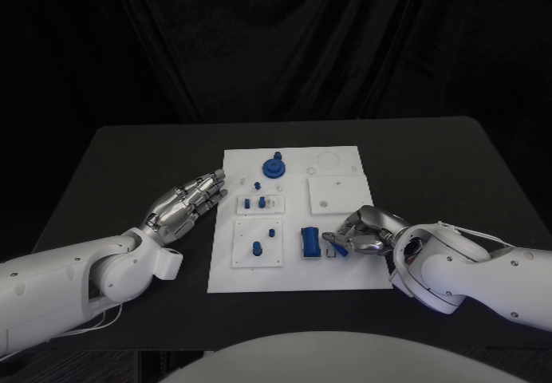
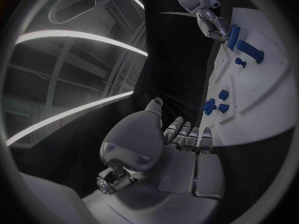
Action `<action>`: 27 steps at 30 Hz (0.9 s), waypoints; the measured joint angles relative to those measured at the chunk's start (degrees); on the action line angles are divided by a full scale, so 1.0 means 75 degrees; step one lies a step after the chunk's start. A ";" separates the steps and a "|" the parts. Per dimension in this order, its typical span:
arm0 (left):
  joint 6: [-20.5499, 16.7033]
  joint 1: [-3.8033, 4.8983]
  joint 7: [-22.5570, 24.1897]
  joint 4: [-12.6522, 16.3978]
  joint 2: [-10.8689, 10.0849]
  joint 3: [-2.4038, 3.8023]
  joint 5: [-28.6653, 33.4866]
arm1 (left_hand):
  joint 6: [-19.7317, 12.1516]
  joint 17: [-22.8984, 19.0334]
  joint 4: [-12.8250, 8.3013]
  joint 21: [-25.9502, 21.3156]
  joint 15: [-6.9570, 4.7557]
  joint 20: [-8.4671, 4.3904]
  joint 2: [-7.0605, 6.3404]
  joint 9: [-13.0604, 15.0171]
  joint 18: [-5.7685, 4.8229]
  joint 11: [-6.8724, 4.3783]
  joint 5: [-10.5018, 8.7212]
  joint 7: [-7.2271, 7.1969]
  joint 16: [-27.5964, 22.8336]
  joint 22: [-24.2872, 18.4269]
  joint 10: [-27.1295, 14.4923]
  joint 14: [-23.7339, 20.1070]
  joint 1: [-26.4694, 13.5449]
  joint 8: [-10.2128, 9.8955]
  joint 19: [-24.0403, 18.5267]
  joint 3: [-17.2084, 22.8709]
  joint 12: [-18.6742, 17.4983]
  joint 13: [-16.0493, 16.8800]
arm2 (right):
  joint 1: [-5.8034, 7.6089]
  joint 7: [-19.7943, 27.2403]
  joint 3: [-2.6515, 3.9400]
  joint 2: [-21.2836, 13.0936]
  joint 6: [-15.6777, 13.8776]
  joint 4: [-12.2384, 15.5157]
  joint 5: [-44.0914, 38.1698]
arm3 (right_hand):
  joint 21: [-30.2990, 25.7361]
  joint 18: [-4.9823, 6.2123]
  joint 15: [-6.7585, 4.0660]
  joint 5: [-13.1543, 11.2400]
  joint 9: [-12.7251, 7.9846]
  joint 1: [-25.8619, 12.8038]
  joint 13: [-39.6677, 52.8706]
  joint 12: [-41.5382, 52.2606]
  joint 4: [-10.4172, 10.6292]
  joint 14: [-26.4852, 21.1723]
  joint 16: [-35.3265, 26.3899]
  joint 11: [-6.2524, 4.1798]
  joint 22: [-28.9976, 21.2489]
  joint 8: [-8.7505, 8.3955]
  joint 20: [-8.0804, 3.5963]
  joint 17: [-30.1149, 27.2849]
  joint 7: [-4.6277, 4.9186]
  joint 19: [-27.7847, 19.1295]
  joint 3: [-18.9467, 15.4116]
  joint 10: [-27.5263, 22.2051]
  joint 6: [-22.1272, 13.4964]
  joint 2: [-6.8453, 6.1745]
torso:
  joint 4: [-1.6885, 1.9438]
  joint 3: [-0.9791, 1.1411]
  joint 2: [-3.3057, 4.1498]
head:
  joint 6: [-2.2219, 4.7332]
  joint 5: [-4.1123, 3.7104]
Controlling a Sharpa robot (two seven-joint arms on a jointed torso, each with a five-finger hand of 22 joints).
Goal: Assemble the parts on the task board
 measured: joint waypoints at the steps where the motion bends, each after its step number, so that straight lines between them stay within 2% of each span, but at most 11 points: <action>1: 0.0001 0.0000 0.0000 0.0000 0.0000 0.0001 0.0000 | 0.0000 0.0000 0.0000 0.0000 0.0000 0.0000 0.0000 0.0000 0.0000 0.0000 0.0000 0.0000 0.0000 0.0000 0.0000 0.0000 0.0000 0.0000 0.0000 0.0000 0.0000 0.0000 | 0.0000 0.0018 0.0004 -0.0010 0.0024 0.0008 -0.0009 | -0.0046 0.0001 0.0044 0.0000 -0.0047 0.0022 0.0000 0.0000 0.0000 -0.0002 -0.0022 0.0026 0.0000 -0.0043 0.0024 0.0000 0.0028 0.0024 -0.0042 0.0021 -0.0032 -0.0081 | 0.0001 0.0000 -0.0001 | 0.0000 -0.0001; 5: 0.0002 -0.0001 0.0000 0.0001 0.0000 0.0001 0.0000 | 0.0000 0.0000 0.0000 0.0000 0.0000 0.0000 0.0000 0.0000 0.0000 0.0000 0.0000 0.0000 0.0000 0.0000 0.0000 0.0000 0.0000 0.0000 0.0000 0.0000 0.0000 0.0000 | 0.0004 0.0076 0.0016 -0.0037 0.0128 0.0027 -0.0052 | -0.0096 0.0005 0.0081 0.0097 -0.0227 0.0212 0.0000 0.0000 0.0010 0.0002 -0.0022 0.0076 0.0000 -0.0161 0.0087 0.0000 0.0092 0.0004 -0.0174 0.0019 -0.0096 -0.0305 | 0.0002 0.0000 -0.0004 | 0.0000 -0.0006; 7: 0.0002 -0.0002 0.0000 0.0001 0.0000 0.0001 0.0000 | 0.0000 0.0000 0.0000 0.0000 0.0000 0.0000 0.0000 0.0000 0.0000 0.0000 0.0000 0.0000 0.0000 0.0000 0.0000 0.0000 0.0000 0.0000 0.0000 0.0000 0.0000 0.0000 | 0.0007 0.0105 0.0019 -0.0048 0.0176 0.0036 -0.0070 | -0.0157 0.0131 0.0090 0.0131 -0.0276 0.0280 -0.0001 0.0000 0.0000 -0.0008 -0.0022 0.0076 0.0000 -0.0174 0.0093 0.0000 0.0131 0.0010 -0.0228 0.0019 -0.0136 -0.0378 | 0.0001 0.0000 -0.0004 | 0.0000 0.0001; 9: 0.0003 -0.0002 0.0000 0.0001 -0.0001 0.0001 0.0000 | 0.0000 0.0000 0.0000 0.0000 0.0000 0.0000 0.0000 0.0000 0.0000 0.0000 0.0000 0.0000 0.0000 0.0000 0.0000 0.0000 0.0000 0.0000 0.0000 0.0000 0.0000 0.0000 | 0.0008 0.0146 0.0021 -0.0064 0.0236 0.0047 -0.0093 | -0.0198 0.0123 0.0113 0.0223 -0.0292 0.0377 -0.0001 0.0000 0.0010 0.0013 -0.0022 0.0120 0.0000 -0.0224 0.0109 0.0000 0.0139 -0.0006 -0.0311 0.0008 -0.0227 -0.0476 | 0.0001 0.0000 -0.0004 | 0.0000 0.0005; 16: 0.0003 -0.0004 0.0000 0.0001 -0.0004 -0.0001 0.0000 | 0.0000 0.0000 0.0000 0.0000 0.0000 0.0000 0.0000 0.0000 0.0000 0.0000 0.0000 0.0000 0.0000 0.0000 0.0000 0.0000 0.0000 0.0000 0.0000 0.0000 0.0000 0.0000 | 0.0017 0.0281 0.0033 -0.0085 0.0411 0.0068 -0.0146 | -0.0363 0.0124 0.0191 0.0399 -0.0344 0.0552 -0.0001 0.0000 0.0019 -0.0014 -0.0056 0.0186 0.0000 -0.0332 0.0174 0.0000 0.0230 -0.0017 -0.0398 0.0019 -0.0451 -0.0582 | -0.0004 0.0000 -0.0005 | 0.0000 0.0010; 20: 0.0004 -0.0005 0.0000 0.0001 -0.0004 -0.0001 0.0001 | 0.0000 0.0000 -0.0032 0.0000 0.0000 0.0027 0.0000 0.0000 0.0000 0.0000 0.0000 0.0000 0.0000 0.0000 0.0000 0.0000 0.0000 0.0000 0.0027 0.0032 0.0000 0.0000 | 0.0023 0.0344 0.0037 -0.0097 0.0482 0.0074 -0.0171 | -0.0400 0.0123 0.0219 0.1075 -0.0344 0.0946 -0.0002 0.0000 0.0019 0.0013 -0.0090 0.0241 0.0000 -0.0378 0.0230 0.0000 0.0269 -0.0016 -0.0398 0.0020 -0.0493 -0.0511 | -0.0004 0.0001 -0.0001 | 0.0000 0.0004; 23: 0.0004 -0.0006 0.0000 0.0000 -0.0004 0.0000 0.0001 | 0.0000 0.0000 -0.0032 0.0000 0.0000 0.0027 0.0000 0.0000 0.0000 0.0000 0.0000 0.0000 0.0000 0.0000 0.0000 0.0000 0.0000 0.0000 0.0027 0.0032 0.0000 0.0000 | 0.0026 0.0373 0.0040 -0.0106 0.0516 0.0074 -0.0181 | -0.0430 0.0123 0.0218 0.1851 -0.0344 0.1245 -0.0002 0.0000 -0.0067 0.0013 -0.0090 0.0241 0.0000 -0.0378 0.0230 0.0000 0.0271 -0.0016 -0.0311 0.0020 -0.0495 -0.0488 | -0.0001 0.0001 -0.0001 | 0.0000 -0.0003; 27: 0.0005 -0.0007 0.0000 0.0000 -0.0004 0.0000 0.0001 | 0.0000 0.0000 -0.0032 0.0000 0.0000 0.0027 0.0000 0.0000 0.0001 0.0000 0.0000 0.0000 0.0000 0.0000 0.0000 0.0000 0.0000 0.0000 0.0027 0.0032 0.0000 0.0000 | 0.0030 0.0389 0.0043 -0.0107 0.0541 0.0072 -0.0194 | -0.0461 0.0123 0.0218 0.3137 -0.0345 0.1676 -0.0002 0.0000 -0.0284 0.0013 -0.0088 0.0241 0.0000 -0.0346 0.0230 0.0000 0.0263 -0.0016 -0.0093 0.0020 -0.0487 -0.0430 | 0.0000 0.0002 0.0002 | 0.0000 -0.0007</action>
